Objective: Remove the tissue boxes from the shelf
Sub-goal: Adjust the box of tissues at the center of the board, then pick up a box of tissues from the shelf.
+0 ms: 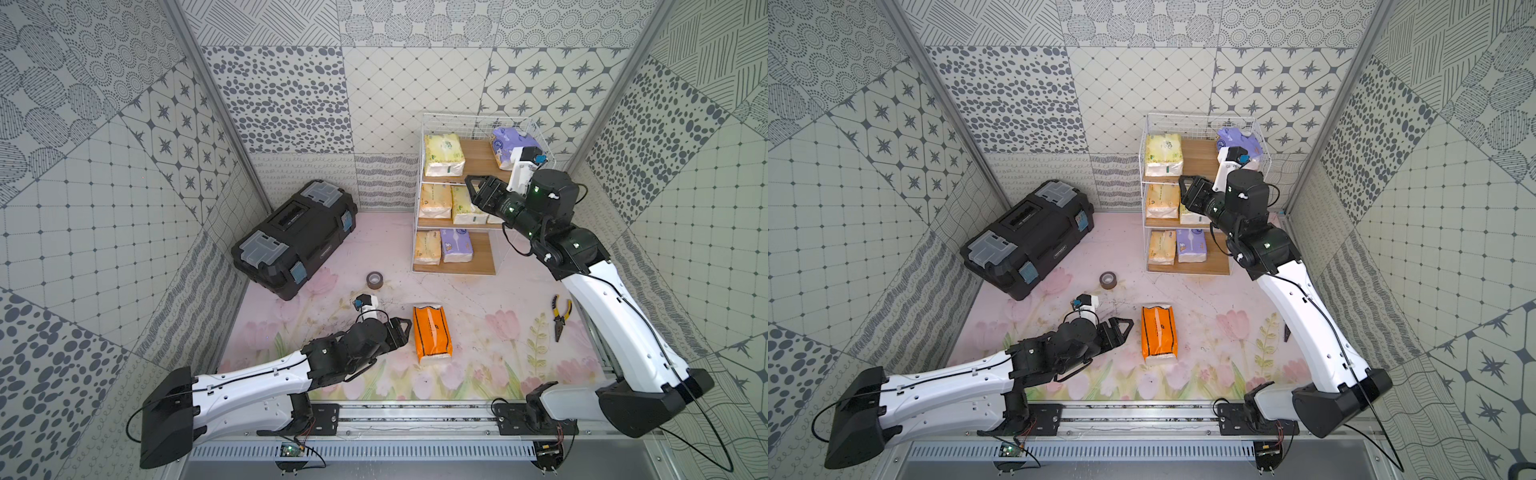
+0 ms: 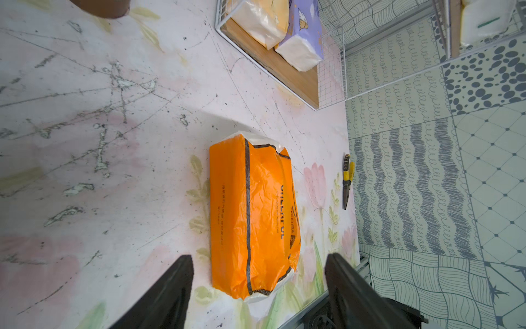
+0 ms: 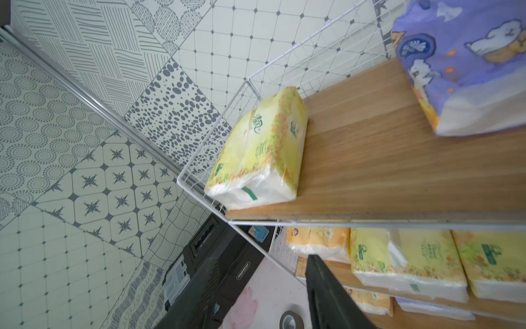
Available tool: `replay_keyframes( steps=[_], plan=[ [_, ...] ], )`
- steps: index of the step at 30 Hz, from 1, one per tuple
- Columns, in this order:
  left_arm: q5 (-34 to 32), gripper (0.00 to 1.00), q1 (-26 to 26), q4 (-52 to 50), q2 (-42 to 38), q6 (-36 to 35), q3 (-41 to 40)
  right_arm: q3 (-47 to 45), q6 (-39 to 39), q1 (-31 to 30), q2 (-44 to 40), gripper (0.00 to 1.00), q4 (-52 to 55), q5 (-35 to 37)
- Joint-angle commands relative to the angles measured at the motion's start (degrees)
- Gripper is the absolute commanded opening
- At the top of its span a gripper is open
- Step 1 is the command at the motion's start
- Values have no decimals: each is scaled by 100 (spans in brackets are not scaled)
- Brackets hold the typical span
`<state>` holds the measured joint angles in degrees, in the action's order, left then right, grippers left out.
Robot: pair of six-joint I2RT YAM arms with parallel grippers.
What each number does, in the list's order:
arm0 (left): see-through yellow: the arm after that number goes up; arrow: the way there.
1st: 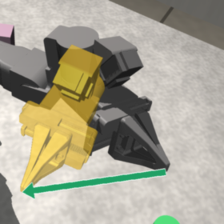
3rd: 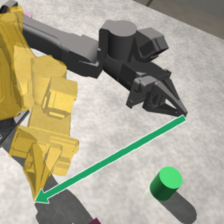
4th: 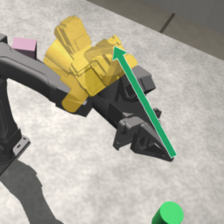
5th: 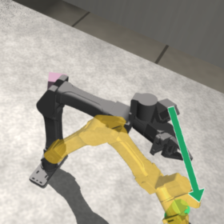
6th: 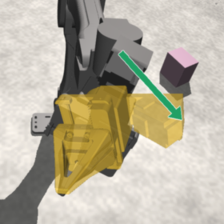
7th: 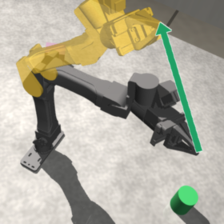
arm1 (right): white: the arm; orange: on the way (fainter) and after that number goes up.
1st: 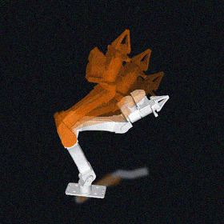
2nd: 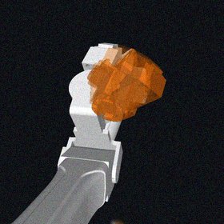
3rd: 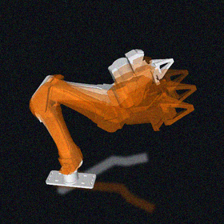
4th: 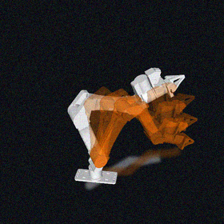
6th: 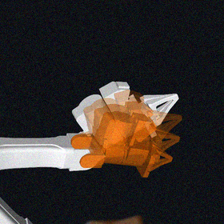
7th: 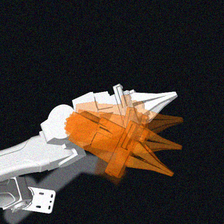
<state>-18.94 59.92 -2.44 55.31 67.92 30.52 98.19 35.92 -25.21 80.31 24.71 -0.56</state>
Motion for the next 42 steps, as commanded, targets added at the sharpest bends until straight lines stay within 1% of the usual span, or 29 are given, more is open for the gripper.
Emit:
replay_keyframes(
  steps=[1, 7, 11, 19, 22, 25, 28, 30, 32, 34, 36, 40, 42],
  plan=[
    [-362, 77, -35, -327, -322, 43, -126, 565, 177, 36, 347, 53, -321, 50],
    [-443, 77, -30, -541, -720, 47, -206, 1189, 310, 165, 925, 52, -308, 87],
    [-488, 77, -33, -649, -977, 74, -272, 1346, 311, 225, 1162, 47, -270, 195],
    [-461, 77, -37, -633, -1295, 28, -354, 1719, 369, 297, 1589, 38, -174, -233],
    [-457, 77, -29, -670, -1351, 79, -353, 1811, 380, 292, 1701, 33, -135, -265],
    [-410, 77, -43, -662, -1400, 128, -352, 1851, 384, 306, 1733, 23, -100, -293],
    [-365, 77, -30, -564, -1476, 164, -338, 1820, 385, 306, 1670, 11, -101, -302],
    [-365, 82, -37, -451, -1522, 186, -332, 1787, 366, 311, 1596, 7, -98, -301],
    [-365, 89, -33, -257, -1555, 169, -298, 1711, 345, 306, 1460, 5, -101, -298],
    [-341, 94, -33, 11, -1558, 177, -297, 1574, 355, 307, 1291, 3, -126, -297],
    [-322, 96, -33, 342, -1499, 198, -288, 1354, 397, 306, 1077, 0, -225, -322],
    [-293, 98, -33, 926, -1250, 45, -24, 912, 393, 319, 582, 0, -308, -336],
    [-199, 99, -50, 749, -987, -143, 406, 587, 385, 327, 289, 0, -339, -363]
  ],
)
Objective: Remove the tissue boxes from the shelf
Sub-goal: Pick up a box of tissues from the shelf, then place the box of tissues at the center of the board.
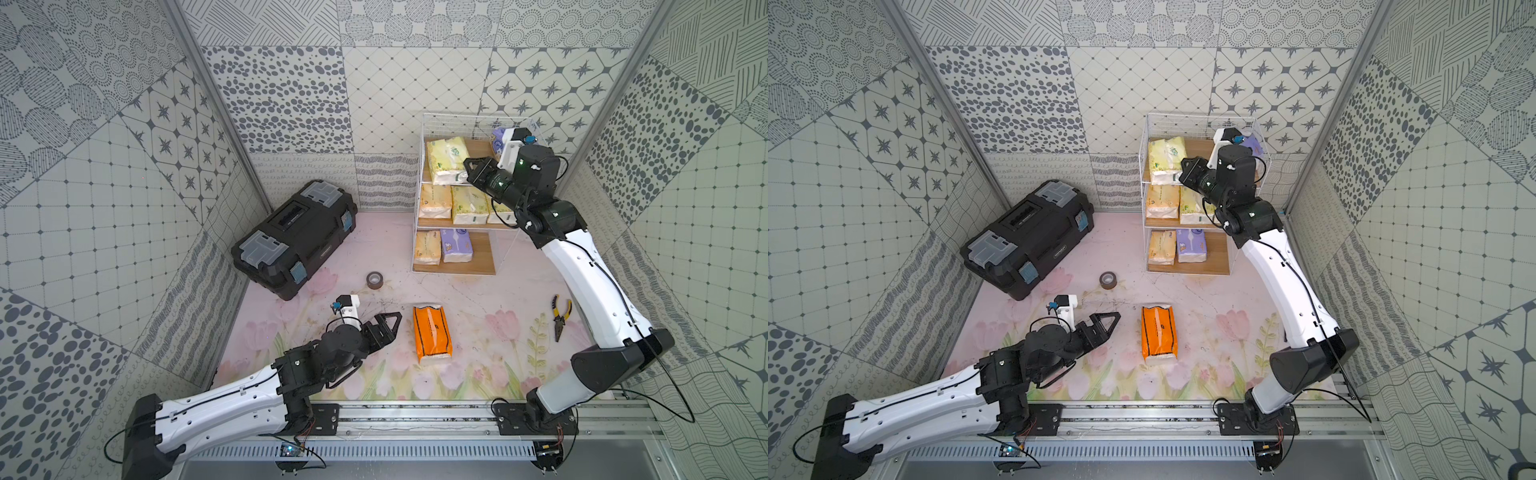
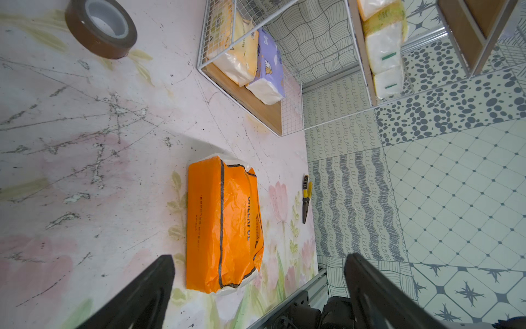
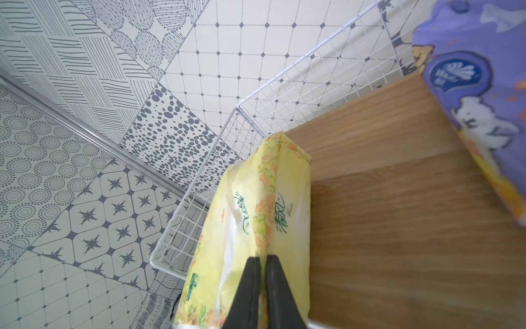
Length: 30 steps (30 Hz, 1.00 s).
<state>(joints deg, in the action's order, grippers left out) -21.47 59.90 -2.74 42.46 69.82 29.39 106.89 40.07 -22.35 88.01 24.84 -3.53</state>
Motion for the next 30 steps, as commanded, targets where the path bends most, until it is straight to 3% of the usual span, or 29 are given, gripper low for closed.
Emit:
replay_keyframes(
  steps=[1, 6, 13, 21, 30],
  plan=[
    [132, 100, -53, 644, 444, -397, 755, -526, -6, 46, -686, 0, -425, -73],
    [724, 99, -206, 1748, 1034, -354, 974, -1590, 109, 82, -1707, 0, -748, -225],
    [1638, 99, -544, 2860, 1907, -335, 1454, -2279, 22, 83, -2936, 0, -407, -484],
    [1335, 99, -560, 2318, 2007, -213, 1519, -2788, -331, 82, -3994, 0, 959, -420],
    [759, 98, -555, 1069, 1645, 27, 1009, -5073, -176, 82, -5176, 0, 1926, 142]
  ],
)
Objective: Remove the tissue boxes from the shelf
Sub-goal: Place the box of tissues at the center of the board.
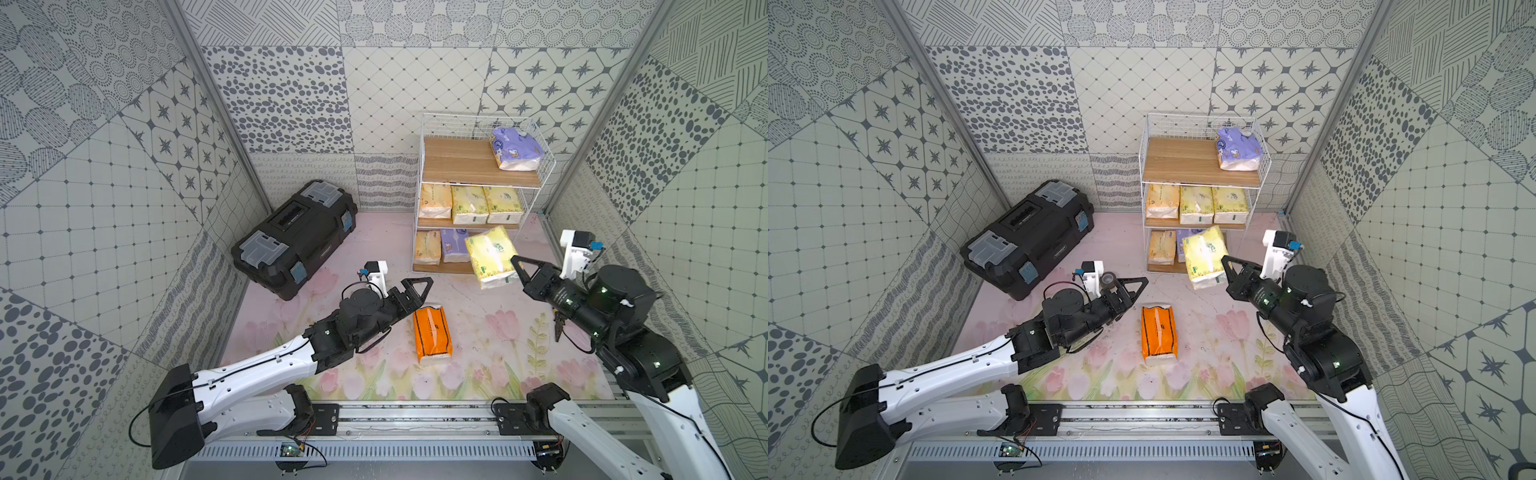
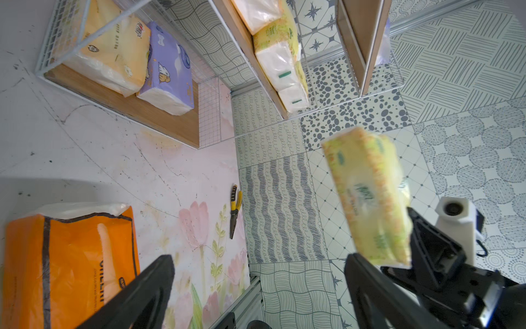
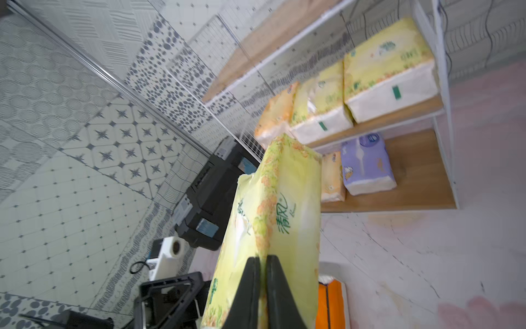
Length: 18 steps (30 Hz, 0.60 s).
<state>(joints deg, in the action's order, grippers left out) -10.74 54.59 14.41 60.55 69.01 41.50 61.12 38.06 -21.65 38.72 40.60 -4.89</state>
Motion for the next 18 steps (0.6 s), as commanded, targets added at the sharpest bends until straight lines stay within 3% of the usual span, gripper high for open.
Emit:
replay_keyframes(
  steps=[1, 8, 17, 18],
  plan=[
    [-376, 98, -20, -773, -232, 141, -296, -787, 86, 12, -395, 0, 339, 307],
    [-622, 98, -39, -1152, -387, 667, -989, -2613, 713, 6, -738, 0, -747, -179],
    [-701, 97, -71, -1044, -132, 879, -1044, -3802, 1115, -23, -126, 0, -1863, -387],
    [-684, 97, -80, -1035, -61, 848, -962, -3852, 1132, -19, -34, 9, -1835, -353]
  ],
)
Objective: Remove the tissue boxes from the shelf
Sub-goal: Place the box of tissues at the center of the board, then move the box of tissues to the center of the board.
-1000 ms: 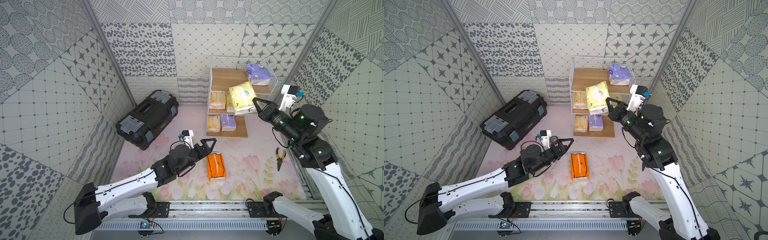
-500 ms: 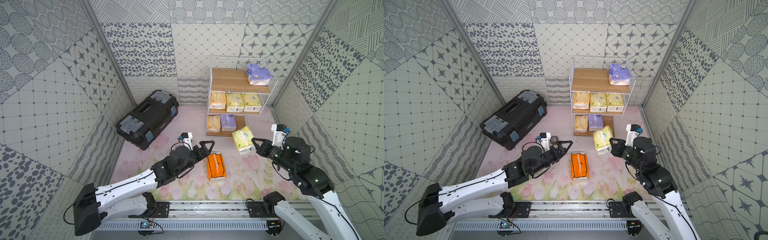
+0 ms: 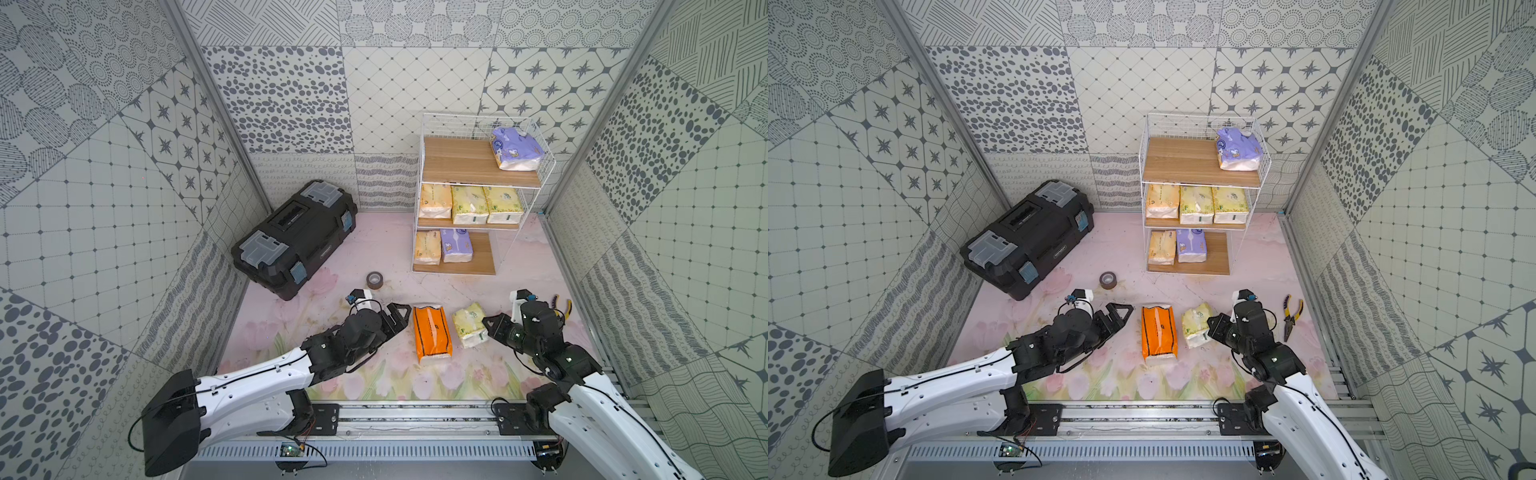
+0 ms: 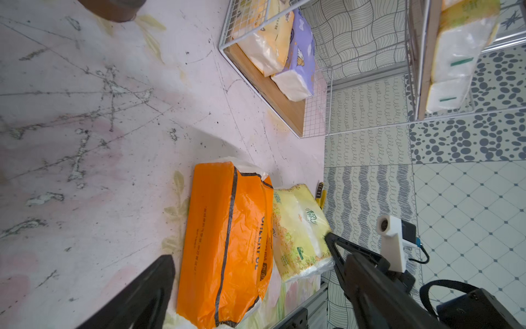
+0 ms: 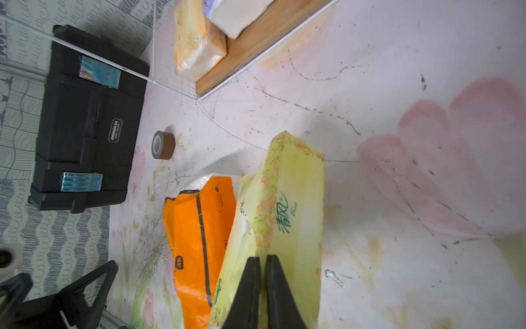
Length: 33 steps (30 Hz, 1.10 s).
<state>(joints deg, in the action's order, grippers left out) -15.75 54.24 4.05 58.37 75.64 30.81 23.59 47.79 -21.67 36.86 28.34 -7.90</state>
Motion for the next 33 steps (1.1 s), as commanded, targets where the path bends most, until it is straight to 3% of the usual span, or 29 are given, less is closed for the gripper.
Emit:
replay_keyframes(
  steps=[1, 3, 4, 9, 14, 24, 29, 33],
  plan=[
    [-158, 97, -50, -7, 235, 155, 182, -119, 197, -21, 235, 26, -538, 19],
    [-98, 97, -68, -18, 360, 81, 292, -86, 219, -15, 310, 51, -373, 199],
    [-74, 97, -70, -27, 410, 53, 340, -46, 210, -9, 313, 58, -293, 320],
    [30, 97, -185, -240, 592, 71, 352, 255, -56, 55, 506, 67, -144, 703],
    [452, 97, -326, -251, 897, -146, 335, 583, -613, 326, 1587, 63, -164, -178],
    [1132, 88, -335, 272, 1650, -164, 239, 594, -1046, 296, 2866, 41, -912, -1623],
    [845, 88, -335, -102, 1448, -155, 255, 585, -840, -124, 3193, 39, -1255, -1671],
    [271, 86, -348, -1056, 960, -171, 324, 603, -507, -619, 3472, 37, -1683, -1498]
  ],
)
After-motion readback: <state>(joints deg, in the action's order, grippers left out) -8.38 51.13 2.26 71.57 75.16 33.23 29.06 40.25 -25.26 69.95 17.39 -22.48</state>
